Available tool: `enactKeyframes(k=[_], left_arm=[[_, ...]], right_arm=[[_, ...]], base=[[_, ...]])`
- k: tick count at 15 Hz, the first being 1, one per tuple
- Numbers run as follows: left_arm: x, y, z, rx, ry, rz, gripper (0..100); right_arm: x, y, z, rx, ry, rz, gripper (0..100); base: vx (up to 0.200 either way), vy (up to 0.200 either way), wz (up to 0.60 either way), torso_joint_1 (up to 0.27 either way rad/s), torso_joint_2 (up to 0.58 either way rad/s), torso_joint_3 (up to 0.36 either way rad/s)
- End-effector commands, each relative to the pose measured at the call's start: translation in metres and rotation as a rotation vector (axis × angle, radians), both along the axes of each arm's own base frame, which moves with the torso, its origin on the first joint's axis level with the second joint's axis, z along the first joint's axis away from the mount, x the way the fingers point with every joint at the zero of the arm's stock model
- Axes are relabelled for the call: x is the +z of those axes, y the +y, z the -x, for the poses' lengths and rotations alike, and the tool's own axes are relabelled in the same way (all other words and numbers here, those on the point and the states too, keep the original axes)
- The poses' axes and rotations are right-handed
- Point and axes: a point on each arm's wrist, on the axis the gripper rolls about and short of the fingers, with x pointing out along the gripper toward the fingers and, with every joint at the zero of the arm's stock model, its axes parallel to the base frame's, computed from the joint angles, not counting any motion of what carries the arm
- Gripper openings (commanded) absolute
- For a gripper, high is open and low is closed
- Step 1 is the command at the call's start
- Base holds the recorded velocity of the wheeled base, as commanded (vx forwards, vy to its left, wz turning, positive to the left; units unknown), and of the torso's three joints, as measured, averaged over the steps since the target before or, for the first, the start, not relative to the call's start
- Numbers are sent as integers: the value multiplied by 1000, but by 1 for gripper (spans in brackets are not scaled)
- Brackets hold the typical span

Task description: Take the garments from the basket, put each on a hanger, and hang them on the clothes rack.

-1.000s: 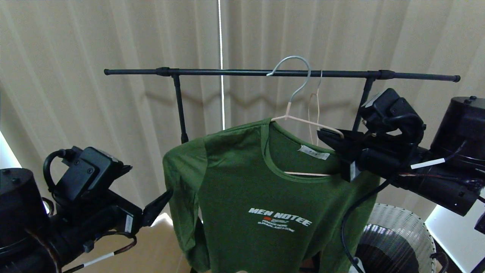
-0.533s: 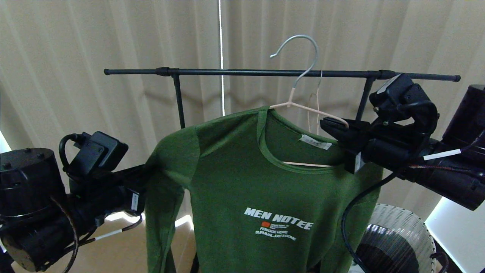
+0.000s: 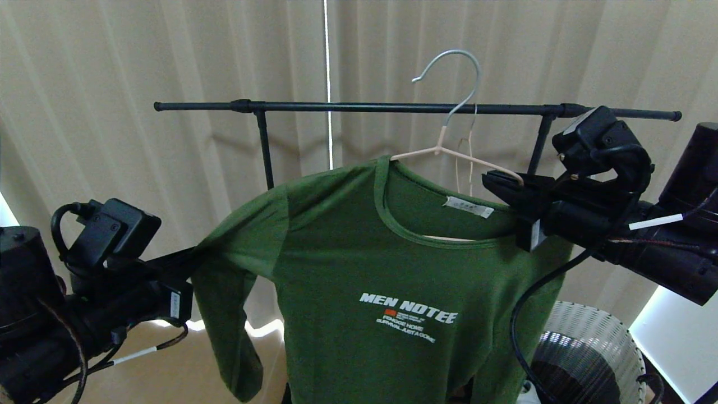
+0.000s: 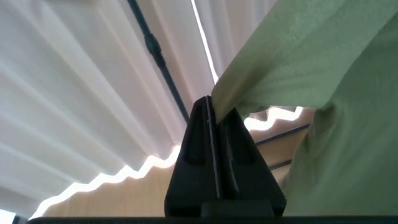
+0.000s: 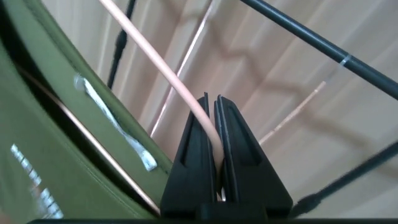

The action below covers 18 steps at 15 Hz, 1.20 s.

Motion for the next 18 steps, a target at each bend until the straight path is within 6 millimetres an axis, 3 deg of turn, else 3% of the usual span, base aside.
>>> enactKeyframes(k=[1, 2, 3, 7, 10, 13, 18], left_arm=[[-1, 4, 2, 19, 1, -10, 0], [-1, 5, 3, 19, -1, -10, 0], [-1, 5, 3, 19, -1, -10, 100], [7, 5, 12, 4, -38, 8, 100], [14, 14, 45, 8, -116, 35, 100], [35, 30, 72, 83, -262, 74, 100], [31, 47, 107, 201, -328, 118, 100]], right_arm=[[-1, -2, -2, -12, 4, 2, 0], [-2, -2, -3, -12, 5, 3, 0], [-1, -2, -2, -12, 4, 2, 0], [-2, -5, 0, -23, 10, 6, 0], [-4, -18, 3, -120, 74, 43, 0], [-16, -38, 8, -219, 157, 89, 0], [-19, -52, 11, -303, 172, 97, 0]], base=[[0, 0, 0, 0, 0, 0], [0, 0, 0, 0, 0, 0], [0, 0, 0, 0, 0, 0], [0, 0, 0, 0, 0, 0], [0, 0, 0, 0, 0, 0], [0, 0, 0, 0, 0, 0], [0, 0, 0, 0, 0, 0]])
